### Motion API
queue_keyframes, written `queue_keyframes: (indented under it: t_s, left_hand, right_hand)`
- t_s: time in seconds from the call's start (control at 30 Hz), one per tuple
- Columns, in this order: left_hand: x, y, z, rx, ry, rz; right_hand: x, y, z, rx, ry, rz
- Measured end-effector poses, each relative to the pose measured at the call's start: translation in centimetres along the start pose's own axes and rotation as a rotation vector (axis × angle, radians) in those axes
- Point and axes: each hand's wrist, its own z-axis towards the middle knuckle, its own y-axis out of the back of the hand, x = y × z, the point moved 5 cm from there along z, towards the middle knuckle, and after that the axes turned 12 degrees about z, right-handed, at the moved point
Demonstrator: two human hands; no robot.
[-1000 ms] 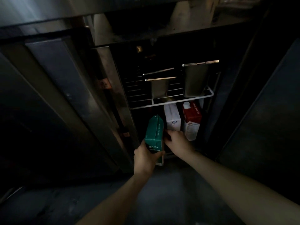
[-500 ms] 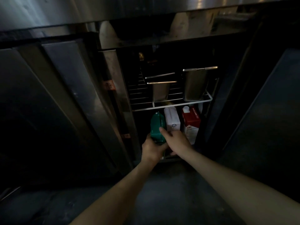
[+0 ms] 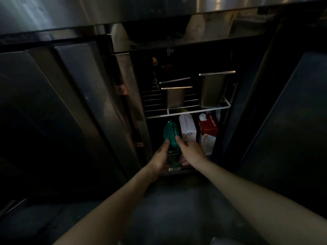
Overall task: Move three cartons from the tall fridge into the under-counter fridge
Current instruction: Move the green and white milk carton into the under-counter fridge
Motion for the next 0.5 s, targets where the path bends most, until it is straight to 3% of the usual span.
queue_keyframes:
  t_s: [0.3, 0.5]
  left_hand:
    - [-0.7, -0.3, 3.2, -0.075, -0.061, -0.046]
    - [-0.7, -0.5, 5.2, -0.139, 0.009, -0.133]
  right_hand:
    - [0.4, -0.6, 1.9, -0.070, 0.047, 0.117]
    - [0.8, -1.9, 2.9, -0.087, 0.082, 0.010]
